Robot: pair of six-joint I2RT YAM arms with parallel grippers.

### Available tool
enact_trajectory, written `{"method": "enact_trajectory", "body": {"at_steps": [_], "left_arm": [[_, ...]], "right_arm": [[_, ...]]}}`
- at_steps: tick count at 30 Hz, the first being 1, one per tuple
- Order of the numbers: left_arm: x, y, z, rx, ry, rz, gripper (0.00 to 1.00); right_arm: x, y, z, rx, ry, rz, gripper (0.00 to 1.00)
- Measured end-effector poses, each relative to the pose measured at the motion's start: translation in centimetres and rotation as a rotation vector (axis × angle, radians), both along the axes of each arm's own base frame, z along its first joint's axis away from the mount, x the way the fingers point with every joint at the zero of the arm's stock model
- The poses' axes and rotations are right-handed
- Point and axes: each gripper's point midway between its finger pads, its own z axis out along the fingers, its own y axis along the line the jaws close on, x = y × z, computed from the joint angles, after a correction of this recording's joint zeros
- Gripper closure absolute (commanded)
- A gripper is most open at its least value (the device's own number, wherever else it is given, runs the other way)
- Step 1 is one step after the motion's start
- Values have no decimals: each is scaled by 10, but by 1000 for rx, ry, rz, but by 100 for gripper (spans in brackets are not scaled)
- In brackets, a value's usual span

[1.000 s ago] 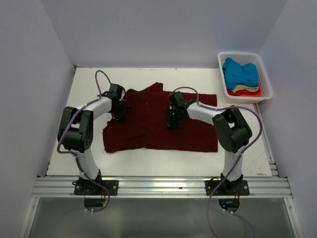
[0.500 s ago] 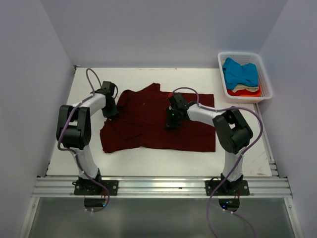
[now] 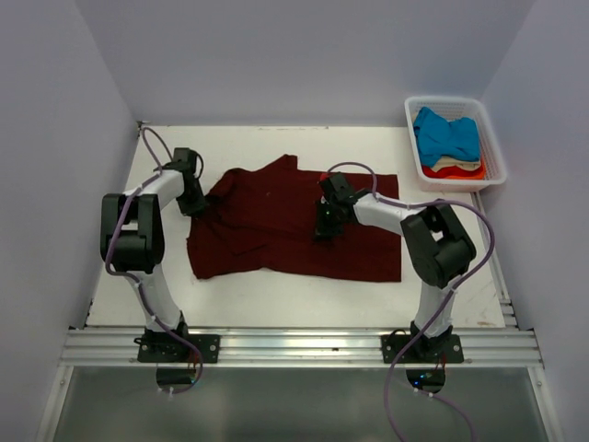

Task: Fold and stack the t-shirts
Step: Grap the side of the flattened tshirt furthest away from the robot with both arms

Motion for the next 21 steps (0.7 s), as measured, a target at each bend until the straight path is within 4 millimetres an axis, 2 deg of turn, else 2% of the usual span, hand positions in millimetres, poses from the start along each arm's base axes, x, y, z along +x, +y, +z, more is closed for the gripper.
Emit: {"method": "enact_trajectory", "body": {"at_steps": [6,15,18,21], "left_arm": [[0,27,0,-46,-2,82,100],[-1,26,6,-115,-22,86,100],[-3,30,21,-130,-66,92,100],[0,30,56,-158,-170,88,100]], "right_arm": [[3,-20,0,-10,2,-43,100],[4,-23,-1,-11,-3,-44,100],[5,-28,-1,-20,1,-46,100],[7,-32,-1,-24,3,-52,100]]}}
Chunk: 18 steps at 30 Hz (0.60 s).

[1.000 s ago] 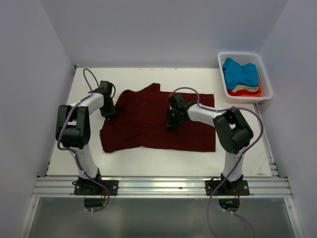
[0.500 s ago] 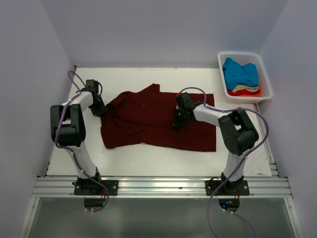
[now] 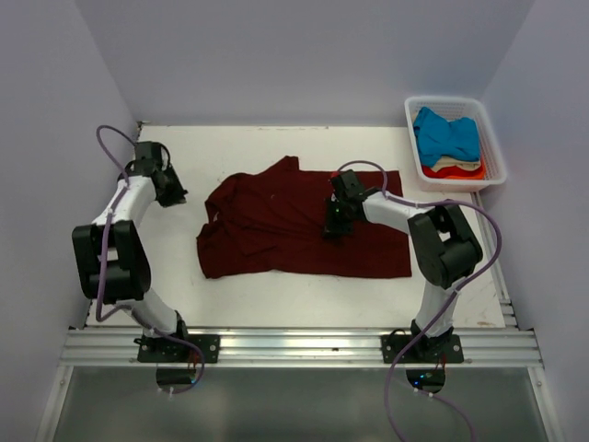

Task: Fold and stack the t-shirts
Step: Grap the side of the flattened tshirt furthest away from the robot with both arms

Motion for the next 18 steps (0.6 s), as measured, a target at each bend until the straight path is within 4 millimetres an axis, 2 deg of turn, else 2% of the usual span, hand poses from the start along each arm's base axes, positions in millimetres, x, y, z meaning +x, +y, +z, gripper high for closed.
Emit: {"method": "enact_trajectory", "body": {"at_steps": [6,9,11,13,15,18], "left_arm": [[21,-20,99,-62,-305,-73,100],[37,-37,124,-106,-384,-139,100],[44,-53,124,-137,-397,-187,100],[49,-75,113,-179,-382,-244,98],[54,-97,97,-220,-356,-294,94],[60,-130,67,-265,-295,-364,79]], "right_arm": [[1,0,1,-1,-6,11,100],[1,2,2,12,-9,30,100],[0,4,3,41,-10,54,100],[-4,7,4,89,-11,81,100],[-11,9,7,122,2,104,90],[-14,14,24,155,-19,140,75]]}}
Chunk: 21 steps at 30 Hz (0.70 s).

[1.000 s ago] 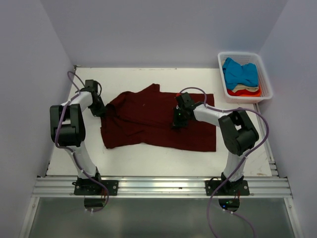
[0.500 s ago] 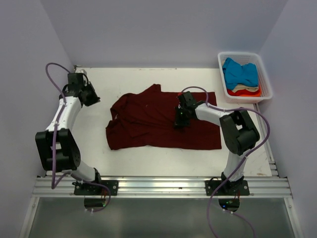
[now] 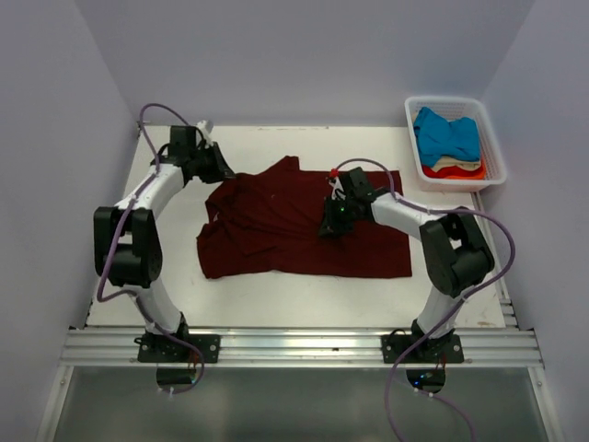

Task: Fold and stack the t-shirts
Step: Grap the side of the flattened tshirt furthest away from the robot with both arms

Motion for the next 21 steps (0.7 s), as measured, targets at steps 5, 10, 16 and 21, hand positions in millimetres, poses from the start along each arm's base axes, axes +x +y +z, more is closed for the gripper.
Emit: {"method": "enact_trajectory", "body": {"at_steps": [5,10,16,21], "left_arm": [[31,-42,-12,-15,-7,-96,67],[98,-73,4,21,-102,-134,67],[146,-69,-30,118,-74,-49,67],[138,-44,-86,229,73,34,69]], "right_arm": [[21,11,69,55,-140,28,68],[29,10,139,102,-310,25,67],[13,-7,167,76,-379,8,67],[-2,-22,161,32,-371,-4,67]]}}
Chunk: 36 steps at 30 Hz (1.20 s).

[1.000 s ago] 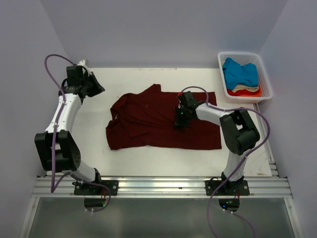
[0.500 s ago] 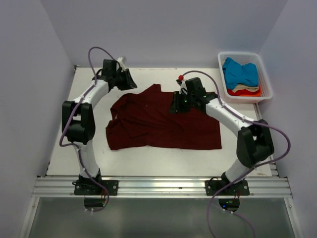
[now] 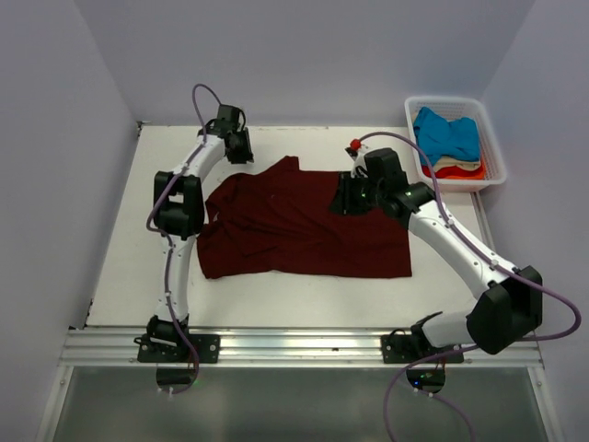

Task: Fold and stack the t-shirts
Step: Grap the side of the flattened tshirt furthest away from the robot with both arms

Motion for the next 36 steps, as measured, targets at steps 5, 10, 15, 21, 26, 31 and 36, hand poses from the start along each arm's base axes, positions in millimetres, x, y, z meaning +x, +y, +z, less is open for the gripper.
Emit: {"method": "enact_trajectory", "body": {"at_steps": [5,10,15,21,26,31,36], "left_arm": [[-15,14,-25,67,78,40,70],[-18,18,-28,81,81,47,76],[-39,16,-30,66,93,28,81],[-77,2,-31,24,113,-26,85],[-96,-17,-30,-9,123,-78,96],[-113,-31,-28,-22,138,-116,100],[-127,-44,-8,-27,113,-148,100]], "right_arm": [[-8,-7,-12,-25,26,-10,67],[-11,-8,-18,-31,40,-11,67],[-9,-10,-19,-38,38,-22,68],[-8,-10,-21,-41,44,-29,68],[-6,-9,-30,-51,66,-30,69],[-7,-9,-35,-55,77,-32,69],[-7,-10,-37,-58,79,-33,69]]}}
